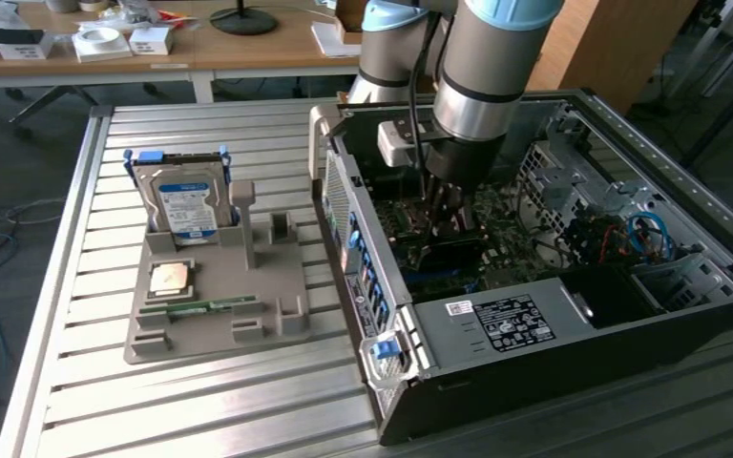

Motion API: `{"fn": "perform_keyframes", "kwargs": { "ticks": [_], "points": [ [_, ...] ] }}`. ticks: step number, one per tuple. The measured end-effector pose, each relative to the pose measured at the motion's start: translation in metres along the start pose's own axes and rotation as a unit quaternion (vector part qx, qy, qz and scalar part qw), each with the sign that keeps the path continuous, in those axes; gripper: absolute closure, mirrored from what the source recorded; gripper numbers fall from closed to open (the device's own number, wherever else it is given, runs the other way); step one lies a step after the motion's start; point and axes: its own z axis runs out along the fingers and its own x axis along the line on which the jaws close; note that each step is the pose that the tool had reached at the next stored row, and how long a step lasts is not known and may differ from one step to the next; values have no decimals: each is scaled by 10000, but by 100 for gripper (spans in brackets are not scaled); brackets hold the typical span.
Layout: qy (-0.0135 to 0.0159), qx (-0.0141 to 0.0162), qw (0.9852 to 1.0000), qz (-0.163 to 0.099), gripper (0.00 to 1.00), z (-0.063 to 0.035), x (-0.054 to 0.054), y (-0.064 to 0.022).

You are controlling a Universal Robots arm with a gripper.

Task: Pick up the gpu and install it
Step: 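Press down on the gpu until it lock into place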

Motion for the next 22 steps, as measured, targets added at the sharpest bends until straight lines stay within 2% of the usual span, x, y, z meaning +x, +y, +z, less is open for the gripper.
{"fn": "perform_keyframes", "kwargs": {
  "ticks": [22],
  "points": [
    [1, -1, 10000, 0, 89, 16, 1, 1]
  ]
}}
